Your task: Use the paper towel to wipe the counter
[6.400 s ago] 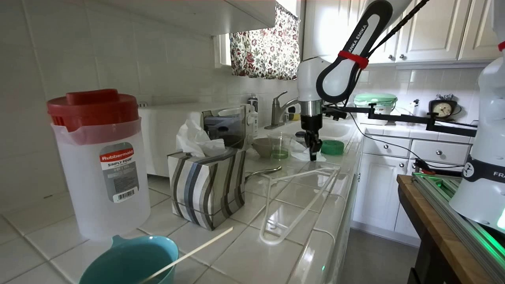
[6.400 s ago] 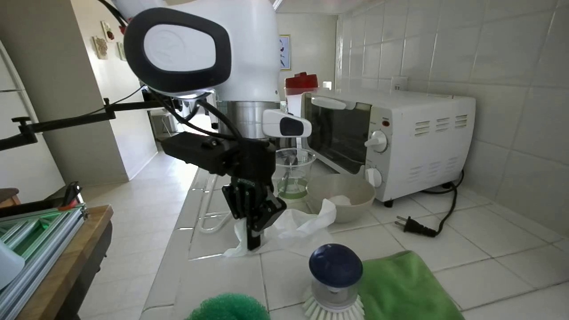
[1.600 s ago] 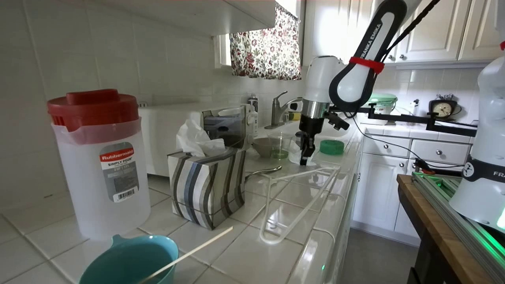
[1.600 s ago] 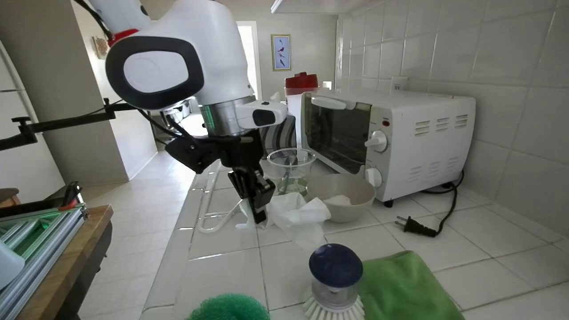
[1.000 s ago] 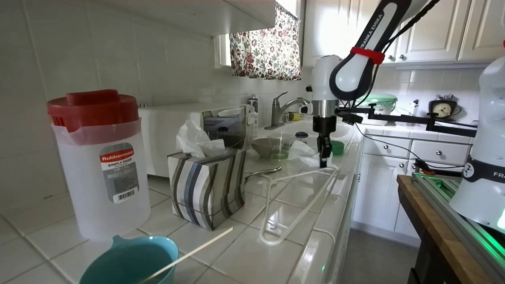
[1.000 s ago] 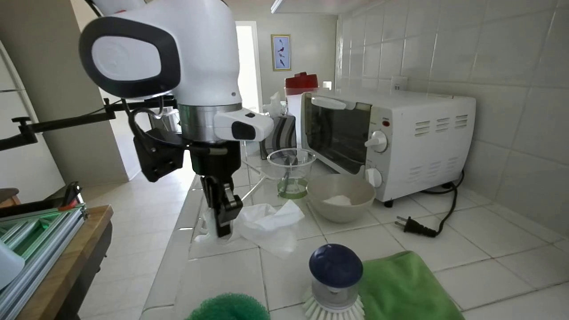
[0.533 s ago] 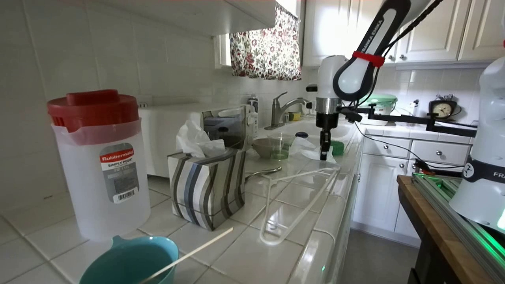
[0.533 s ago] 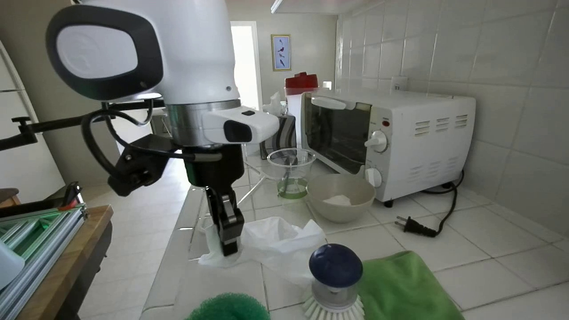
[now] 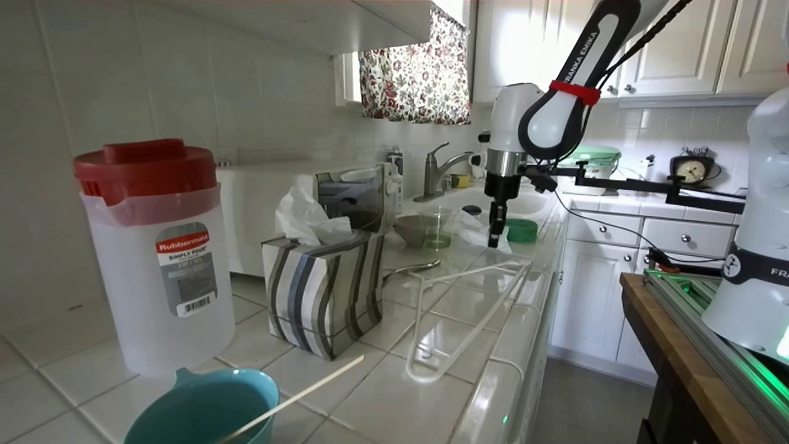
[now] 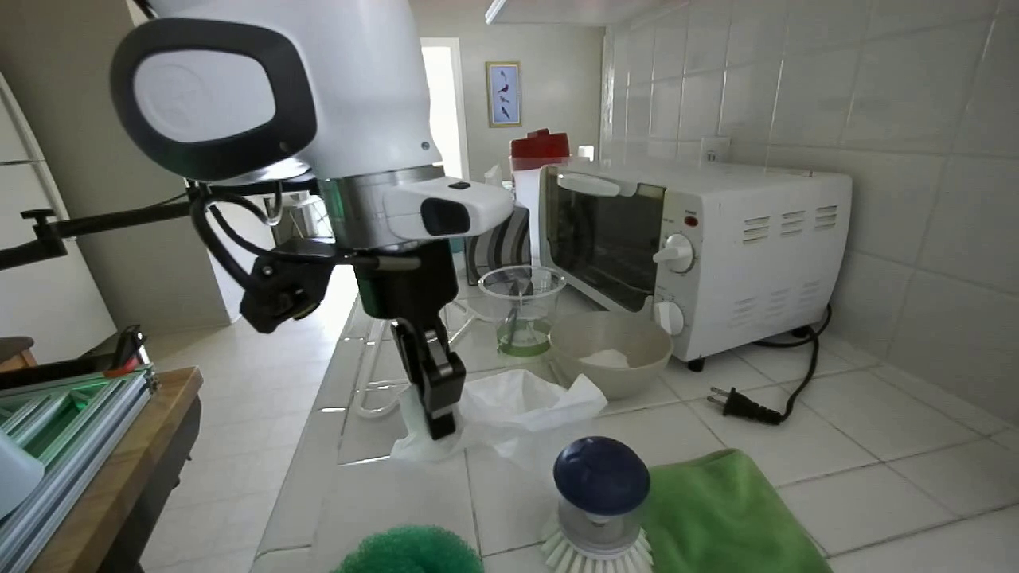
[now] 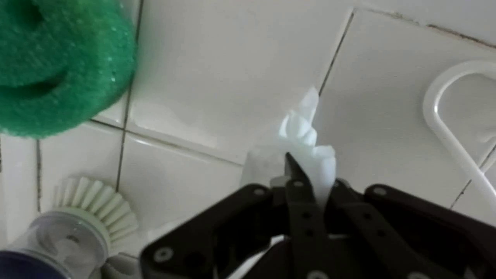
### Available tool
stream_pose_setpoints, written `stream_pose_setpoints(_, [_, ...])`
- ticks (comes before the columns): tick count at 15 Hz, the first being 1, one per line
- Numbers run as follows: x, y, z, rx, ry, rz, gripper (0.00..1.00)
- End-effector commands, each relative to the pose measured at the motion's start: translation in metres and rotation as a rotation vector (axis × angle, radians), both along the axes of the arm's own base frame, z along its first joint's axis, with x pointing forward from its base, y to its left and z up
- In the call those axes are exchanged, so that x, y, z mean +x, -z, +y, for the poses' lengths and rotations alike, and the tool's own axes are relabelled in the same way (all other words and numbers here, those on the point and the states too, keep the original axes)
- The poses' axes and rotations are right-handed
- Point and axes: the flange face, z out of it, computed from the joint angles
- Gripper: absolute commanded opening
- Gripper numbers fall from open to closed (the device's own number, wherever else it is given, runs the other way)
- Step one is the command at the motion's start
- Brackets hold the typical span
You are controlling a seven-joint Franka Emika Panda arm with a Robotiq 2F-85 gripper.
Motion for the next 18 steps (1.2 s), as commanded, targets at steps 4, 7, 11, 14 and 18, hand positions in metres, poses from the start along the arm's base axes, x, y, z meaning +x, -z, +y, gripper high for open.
stream_pose_setpoints(4, [0.008, 0.008, 0.022, 0.011, -0.077, 0.039, 0.00])
stream_pose_setpoints(7, [0.000, 0.015, 0.031, 0.023, -0.096, 0.089, 0.00])
stream_pose_setpoints(11, [-0.006, 0.013, 0.025, 0.025, -0.074, 0.093, 0.00])
stream_pose_setpoints(14, [-0.010, 0.011, 0.015, 0.021, -0.047, 0.091, 0.00])
stream_pose_setpoints(18, [-0.011, 0.011, 0.008, 0.023, -0.026, 0.092, 0.00])
